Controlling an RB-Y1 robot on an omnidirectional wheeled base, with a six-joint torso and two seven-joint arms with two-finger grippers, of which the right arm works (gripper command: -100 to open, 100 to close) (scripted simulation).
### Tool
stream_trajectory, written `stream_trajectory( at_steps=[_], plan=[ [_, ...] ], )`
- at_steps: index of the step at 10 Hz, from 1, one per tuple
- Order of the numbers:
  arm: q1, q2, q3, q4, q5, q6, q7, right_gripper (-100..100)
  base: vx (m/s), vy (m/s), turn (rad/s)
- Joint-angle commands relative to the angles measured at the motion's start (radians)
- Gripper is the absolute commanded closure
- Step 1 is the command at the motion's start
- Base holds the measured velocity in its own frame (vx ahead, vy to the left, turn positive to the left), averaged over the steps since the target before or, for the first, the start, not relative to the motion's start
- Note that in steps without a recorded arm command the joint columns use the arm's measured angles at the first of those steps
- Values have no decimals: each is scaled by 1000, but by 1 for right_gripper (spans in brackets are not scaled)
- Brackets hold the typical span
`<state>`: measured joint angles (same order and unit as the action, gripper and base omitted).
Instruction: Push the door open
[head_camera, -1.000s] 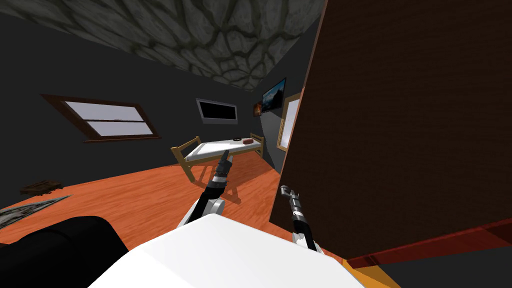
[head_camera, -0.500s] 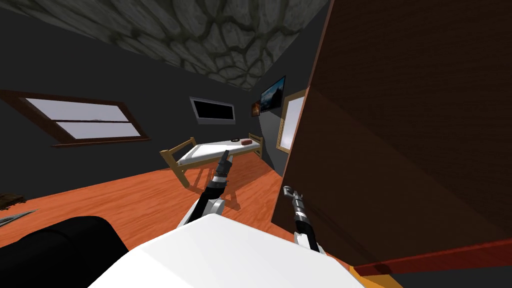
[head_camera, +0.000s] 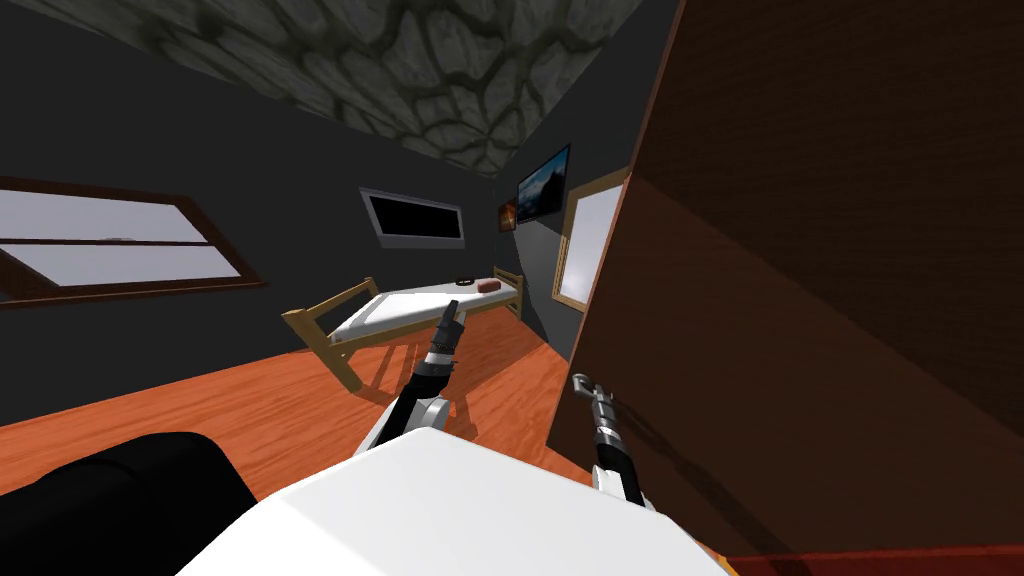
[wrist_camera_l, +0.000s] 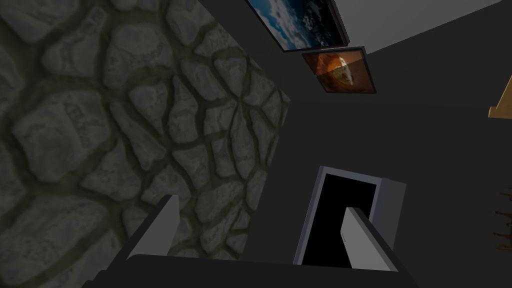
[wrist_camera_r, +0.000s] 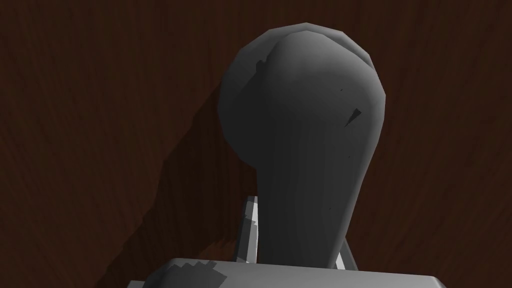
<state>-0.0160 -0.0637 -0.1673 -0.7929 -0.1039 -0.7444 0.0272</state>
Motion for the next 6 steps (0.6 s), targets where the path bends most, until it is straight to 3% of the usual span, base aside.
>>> stream_trajectory(
  at_steps=[1,2,4,6],
  plan=[
    [-9,6,-7,6,-4,-6,3,100,176,86,-55],
    [-9,9,-13,6,-7,-6,4,100,148,62,-54],
    [-3,-6,-35,6,-17,-7,8,100,103,14,-43],
    [-3,-8,-49,7,-25,-7,13,100,198,49,-52]
  ],
)
